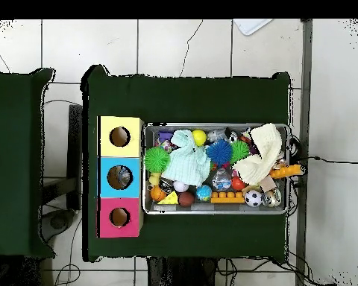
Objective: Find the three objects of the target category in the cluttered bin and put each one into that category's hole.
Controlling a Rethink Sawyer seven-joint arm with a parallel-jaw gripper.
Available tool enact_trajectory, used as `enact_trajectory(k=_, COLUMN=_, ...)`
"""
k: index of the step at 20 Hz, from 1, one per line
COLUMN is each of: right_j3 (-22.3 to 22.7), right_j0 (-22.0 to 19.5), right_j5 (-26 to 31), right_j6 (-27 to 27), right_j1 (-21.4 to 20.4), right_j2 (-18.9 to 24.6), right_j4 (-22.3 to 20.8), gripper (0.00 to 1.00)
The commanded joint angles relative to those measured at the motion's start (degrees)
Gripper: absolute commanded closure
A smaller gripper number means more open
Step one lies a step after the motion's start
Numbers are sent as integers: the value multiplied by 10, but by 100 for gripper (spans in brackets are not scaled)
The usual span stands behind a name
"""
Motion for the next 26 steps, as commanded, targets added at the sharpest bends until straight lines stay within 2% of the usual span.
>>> enact_trajectory(k=1, right_j3=20, right_j0=-44, right_j5=64, right_j6=-212, right_j1=13, right_j2=58, right_j4=33, gripper=0)
enact_trajectory(k=7, right_j3=16, right_j0=-47, right_j5=76, right_j6=-206, right_j1=12, right_j2=69, right_j4=29, gripper=0)
enact_trajectory(k=9, right_j3=44, right_j0=-71, right_j5=58, right_j6=-212, right_j1=9, right_j2=72, right_j4=23, gripper=0)
enact_trajectory(k=13, right_j3=47, right_j0=-77, right_j5=61, right_j6=-209, right_j1=8, right_j2=82, right_j4=18, gripper=0)
enact_trajectory(k=26, right_j3=56, right_j0=-70, right_j5=50, right_j6=-194, right_j1=5, right_j2=83, right_j4=-10, gripper=0)
